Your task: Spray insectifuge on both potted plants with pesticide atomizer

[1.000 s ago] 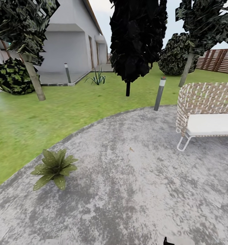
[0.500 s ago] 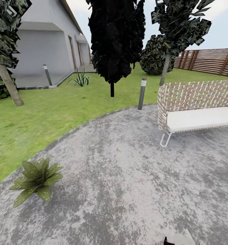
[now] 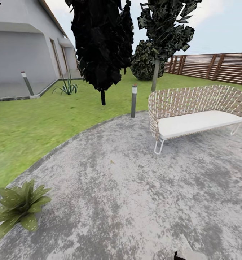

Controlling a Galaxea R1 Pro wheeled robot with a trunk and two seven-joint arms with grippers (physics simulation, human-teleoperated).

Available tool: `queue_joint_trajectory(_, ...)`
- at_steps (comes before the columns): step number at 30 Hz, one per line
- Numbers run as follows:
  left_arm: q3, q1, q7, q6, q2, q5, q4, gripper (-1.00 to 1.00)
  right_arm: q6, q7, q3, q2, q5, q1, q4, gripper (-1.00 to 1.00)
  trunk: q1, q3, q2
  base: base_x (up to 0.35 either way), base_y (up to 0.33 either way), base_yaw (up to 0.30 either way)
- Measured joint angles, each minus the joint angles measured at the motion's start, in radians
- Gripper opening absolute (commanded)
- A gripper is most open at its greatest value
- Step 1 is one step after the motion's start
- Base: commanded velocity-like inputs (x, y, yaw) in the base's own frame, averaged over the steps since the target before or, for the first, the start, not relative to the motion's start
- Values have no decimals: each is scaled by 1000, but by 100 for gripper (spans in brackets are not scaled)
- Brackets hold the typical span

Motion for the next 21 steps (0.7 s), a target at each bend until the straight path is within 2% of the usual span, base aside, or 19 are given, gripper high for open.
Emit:
queue_joint_trajectory(2, 0, 0, 0, 0, 0, 0, 0, -100, -1, -1, 0, 1, -1, 0, -1, 100, -8, 8, 14, 0, 0, -280)
queue_joint_trajectory(21, 0, 0, 0, 1, 0, 1, 0, -100, -1, -1, 0, 3, -1, 0, -1, 100, -8, 23, 14, 0, 0, -279)
